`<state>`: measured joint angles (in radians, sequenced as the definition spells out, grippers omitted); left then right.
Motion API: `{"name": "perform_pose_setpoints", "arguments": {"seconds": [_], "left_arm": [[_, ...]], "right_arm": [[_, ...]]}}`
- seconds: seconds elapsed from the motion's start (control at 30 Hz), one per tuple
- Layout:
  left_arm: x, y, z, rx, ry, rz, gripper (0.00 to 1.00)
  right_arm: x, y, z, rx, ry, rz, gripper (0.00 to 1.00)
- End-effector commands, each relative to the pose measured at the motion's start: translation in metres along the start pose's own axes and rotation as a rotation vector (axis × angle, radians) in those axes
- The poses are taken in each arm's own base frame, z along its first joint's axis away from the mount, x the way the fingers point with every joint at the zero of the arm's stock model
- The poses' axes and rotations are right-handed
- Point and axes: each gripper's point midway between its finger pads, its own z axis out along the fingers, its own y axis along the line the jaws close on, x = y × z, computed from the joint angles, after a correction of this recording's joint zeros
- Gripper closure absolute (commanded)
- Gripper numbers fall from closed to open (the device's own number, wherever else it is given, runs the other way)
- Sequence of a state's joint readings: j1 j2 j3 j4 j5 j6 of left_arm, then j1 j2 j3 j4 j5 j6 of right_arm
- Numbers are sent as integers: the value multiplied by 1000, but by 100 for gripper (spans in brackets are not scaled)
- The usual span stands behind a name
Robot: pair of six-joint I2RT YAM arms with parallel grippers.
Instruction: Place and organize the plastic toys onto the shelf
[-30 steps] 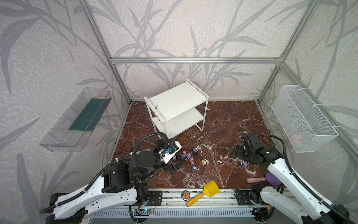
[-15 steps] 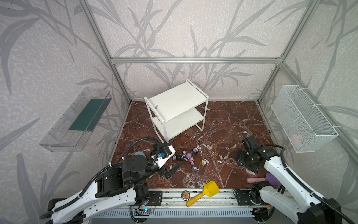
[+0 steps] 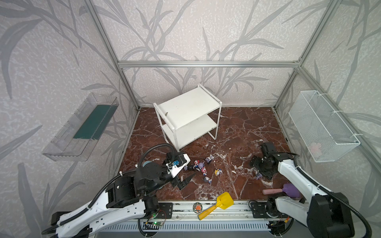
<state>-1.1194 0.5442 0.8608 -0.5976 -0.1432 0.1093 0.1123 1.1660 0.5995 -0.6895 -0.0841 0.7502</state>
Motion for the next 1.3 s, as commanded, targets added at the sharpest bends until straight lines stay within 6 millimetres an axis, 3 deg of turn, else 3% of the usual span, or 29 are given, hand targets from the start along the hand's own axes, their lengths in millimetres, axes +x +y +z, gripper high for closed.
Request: {"name": "perform_pose_setpoints", "arguments": {"seconds": [0.0,0.17,0.3,0.4,0.47,0.53,0.77,0.87,1.03,1.27], "left_arm": [[-2,-1,1,11,-6,-25,1],[-3,1,3,9,-4,-32,1],[-2,1,6,11,3,-35,1],[-2,2,9,10,5,-38,1],[-3,3,9,8,3,-39,1],[-3,4,10,6,3,-41,1],[-4,8,13,-5,0,-54,1],[-5,8,16,5,2,-63,1],[-5,9,20,12,8,-78,1],[-5,13,21,1,2,-90,1]], "right_arm": [[-12,14,1,-35,-7,-69,7],[-22,41,13,-94,46,-164,8],[-25,91,16,-202,66,-330,10],[-21,131,10,-160,46,-548,10],[-18,146,10,-138,56,-630,10],[-18,149,10,-113,56,-657,11],[-18,119,5,-43,-15,-654,13],[-15,116,3,-51,-28,-666,15],[-3,140,7,-172,-33,-685,21],[-1,182,19,-378,10,-544,33]]}}
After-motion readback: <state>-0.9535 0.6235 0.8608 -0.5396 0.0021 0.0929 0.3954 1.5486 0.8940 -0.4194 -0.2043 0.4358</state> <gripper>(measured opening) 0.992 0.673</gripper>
